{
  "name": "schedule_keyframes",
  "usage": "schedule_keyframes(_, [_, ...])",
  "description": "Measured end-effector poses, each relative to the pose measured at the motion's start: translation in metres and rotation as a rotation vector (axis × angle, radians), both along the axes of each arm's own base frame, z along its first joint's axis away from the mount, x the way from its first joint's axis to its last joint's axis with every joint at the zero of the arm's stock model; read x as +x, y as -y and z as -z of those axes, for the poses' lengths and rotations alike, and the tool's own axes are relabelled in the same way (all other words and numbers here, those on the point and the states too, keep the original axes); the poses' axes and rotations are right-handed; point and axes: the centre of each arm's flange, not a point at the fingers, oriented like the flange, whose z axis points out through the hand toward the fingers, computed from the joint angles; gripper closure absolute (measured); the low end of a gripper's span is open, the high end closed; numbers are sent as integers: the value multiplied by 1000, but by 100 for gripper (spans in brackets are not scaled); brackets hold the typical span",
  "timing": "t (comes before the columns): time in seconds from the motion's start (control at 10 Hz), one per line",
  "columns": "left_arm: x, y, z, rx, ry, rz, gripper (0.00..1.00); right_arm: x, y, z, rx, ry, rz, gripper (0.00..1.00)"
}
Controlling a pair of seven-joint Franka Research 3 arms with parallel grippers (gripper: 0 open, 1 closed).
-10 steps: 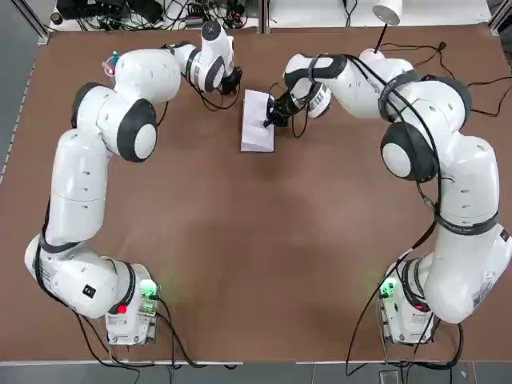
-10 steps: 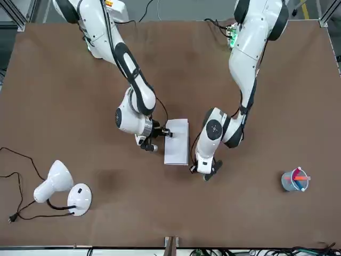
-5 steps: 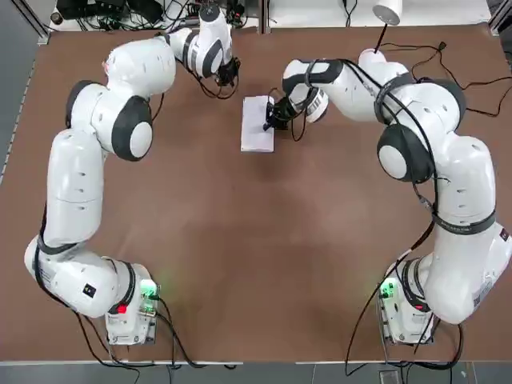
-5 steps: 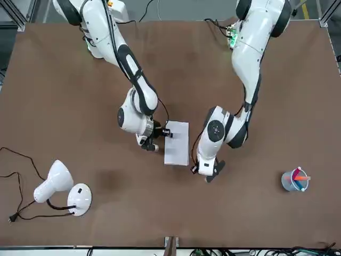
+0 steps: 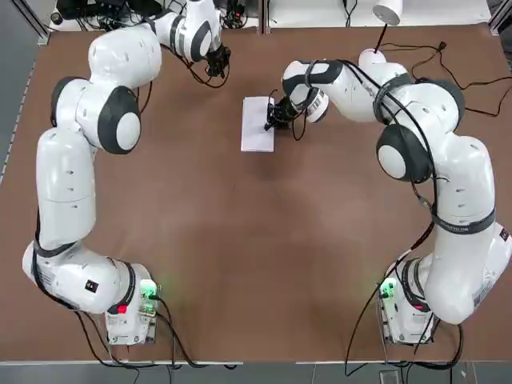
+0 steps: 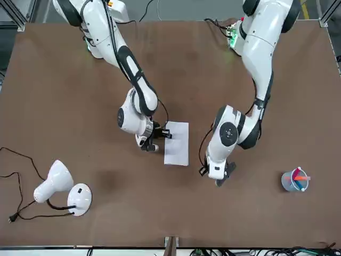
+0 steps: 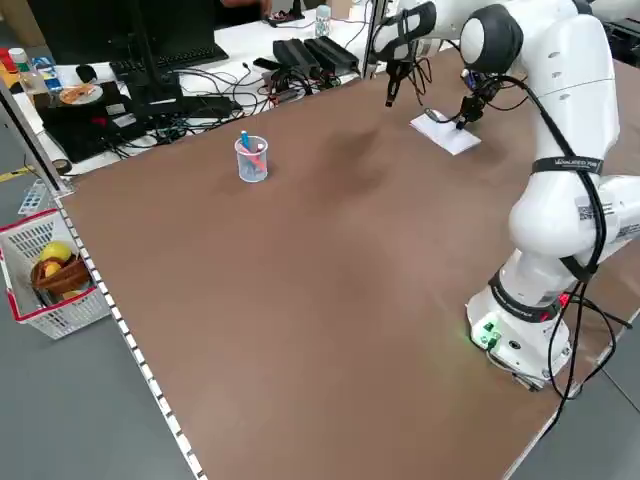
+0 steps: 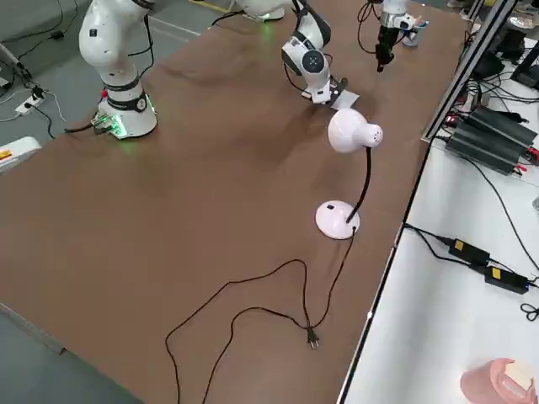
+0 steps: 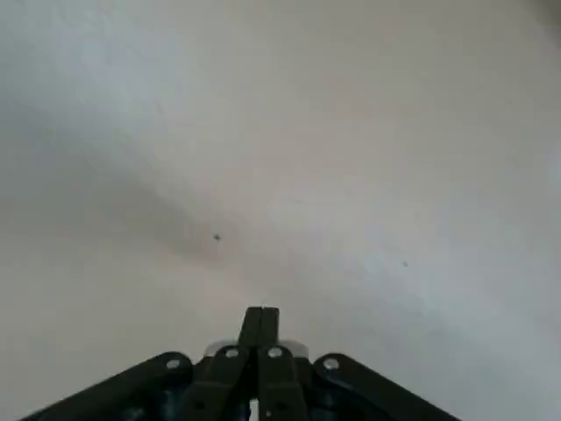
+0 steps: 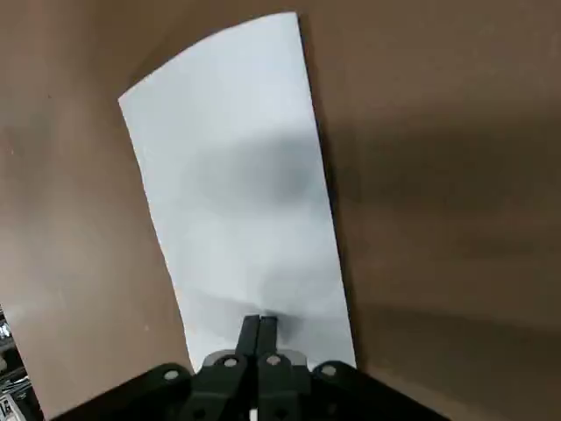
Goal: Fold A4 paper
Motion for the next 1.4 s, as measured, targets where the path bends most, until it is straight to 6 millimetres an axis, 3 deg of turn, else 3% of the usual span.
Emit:
schedule_keyframes(0.5, [22, -50, -34, -29, 19, -70, 99, -5, -7, 0, 2, -1, -13, 99])
schedule_keyframes(1.0, [32, -94, -86, -31, 17, -128, 99, -7, -4, 5, -5, -10, -13, 99])
schedule_keyframes(1.4, [42, -143, -110, -39, 25, -142, 99, -16, -4, 11, -14, -26, -20, 99])
